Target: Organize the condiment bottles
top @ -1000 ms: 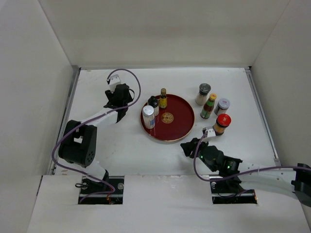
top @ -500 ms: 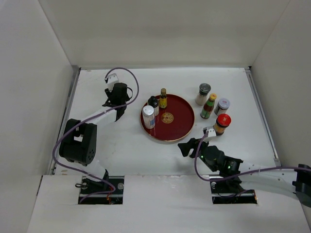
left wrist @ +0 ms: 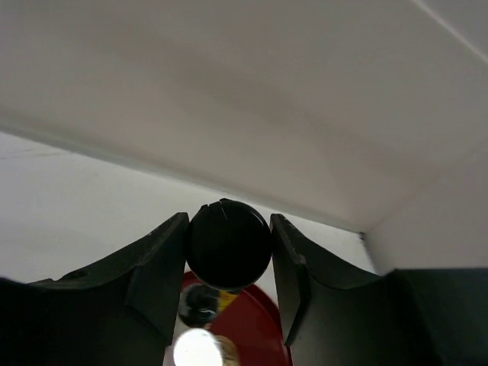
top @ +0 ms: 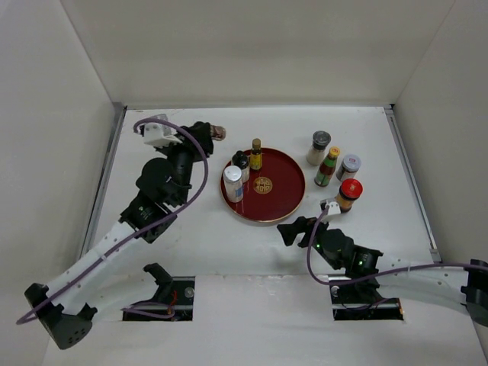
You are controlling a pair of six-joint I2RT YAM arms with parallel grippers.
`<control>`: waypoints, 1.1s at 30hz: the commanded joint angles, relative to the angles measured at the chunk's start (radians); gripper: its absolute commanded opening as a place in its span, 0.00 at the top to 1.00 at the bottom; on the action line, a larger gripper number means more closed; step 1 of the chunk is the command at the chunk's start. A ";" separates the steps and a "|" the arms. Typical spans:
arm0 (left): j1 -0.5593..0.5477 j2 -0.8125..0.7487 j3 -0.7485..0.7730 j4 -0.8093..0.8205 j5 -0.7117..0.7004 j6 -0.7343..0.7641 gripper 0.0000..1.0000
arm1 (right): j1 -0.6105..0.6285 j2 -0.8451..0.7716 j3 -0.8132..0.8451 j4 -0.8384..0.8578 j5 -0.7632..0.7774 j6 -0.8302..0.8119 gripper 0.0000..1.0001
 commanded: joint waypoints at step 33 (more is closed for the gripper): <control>-0.409 0.537 -0.282 0.288 -0.090 0.012 0.70 | 0.007 -0.123 -0.025 -0.030 0.132 0.054 0.00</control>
